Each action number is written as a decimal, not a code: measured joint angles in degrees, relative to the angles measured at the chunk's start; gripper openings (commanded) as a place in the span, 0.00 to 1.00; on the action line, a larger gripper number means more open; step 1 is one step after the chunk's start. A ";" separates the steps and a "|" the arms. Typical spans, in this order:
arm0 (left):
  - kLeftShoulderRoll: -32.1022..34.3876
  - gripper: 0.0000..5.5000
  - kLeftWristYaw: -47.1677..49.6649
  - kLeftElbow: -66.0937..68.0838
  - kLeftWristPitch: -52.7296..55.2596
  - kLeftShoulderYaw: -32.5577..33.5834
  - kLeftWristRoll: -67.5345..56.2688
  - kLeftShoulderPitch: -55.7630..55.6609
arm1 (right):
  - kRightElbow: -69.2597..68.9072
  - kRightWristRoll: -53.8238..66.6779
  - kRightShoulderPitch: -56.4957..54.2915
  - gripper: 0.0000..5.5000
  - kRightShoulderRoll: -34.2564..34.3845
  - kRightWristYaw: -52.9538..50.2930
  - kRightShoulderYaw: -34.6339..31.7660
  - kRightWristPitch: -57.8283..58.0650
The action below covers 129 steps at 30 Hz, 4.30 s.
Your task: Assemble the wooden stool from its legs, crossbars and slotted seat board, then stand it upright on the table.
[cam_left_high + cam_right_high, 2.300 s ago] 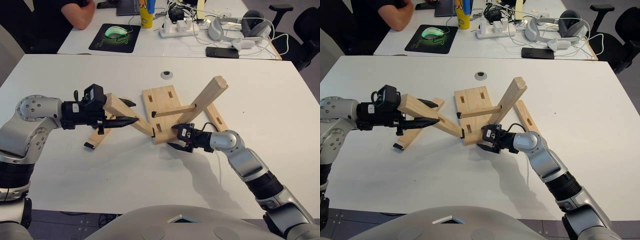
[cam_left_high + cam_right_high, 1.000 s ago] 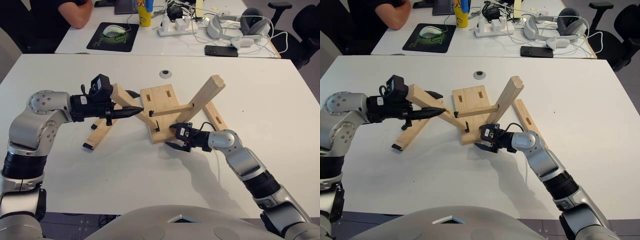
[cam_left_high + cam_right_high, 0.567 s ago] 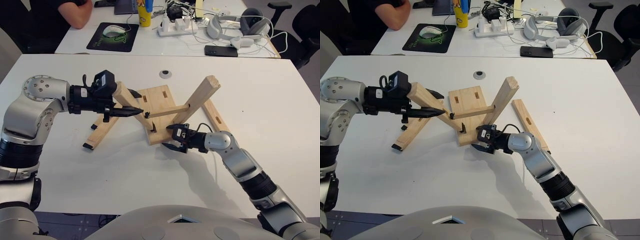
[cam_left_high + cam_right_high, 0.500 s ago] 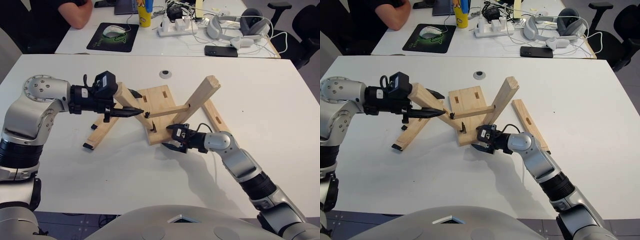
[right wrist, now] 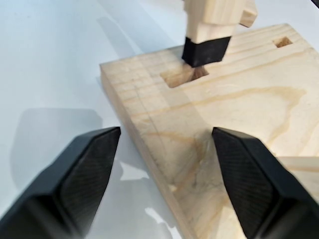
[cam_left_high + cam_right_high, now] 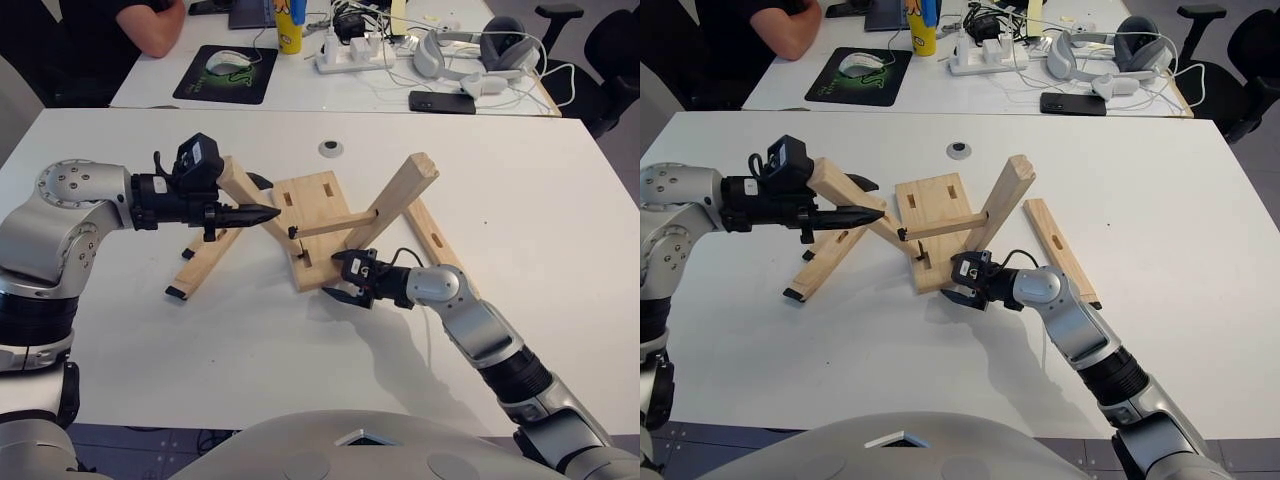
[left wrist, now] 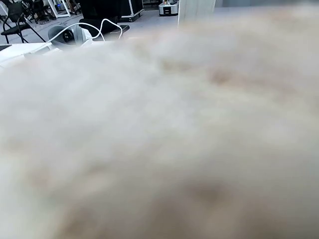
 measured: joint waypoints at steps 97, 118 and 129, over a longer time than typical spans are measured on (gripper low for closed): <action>-3.15 0.37 -3.96 11.03 -9.97 -11.95 5.88 -7.45 | 0.60 -2.33 -0.04 0.62 -0.44 -1.52 2.00 2.15; -5.86 0.37 -7.20 14.59 -11.30 -15.39 9.82 -11.59 | -0.21 -2.33 -0.88 0.62 -2.26 -1.12 3.43 3.07; -6.08 0.37 -8.73 15.88 -11.81 -13.29 9.65 -10.34 | -0.28 -2.28 -1.69 0.62 -2.70 -0.81 4.51 3.08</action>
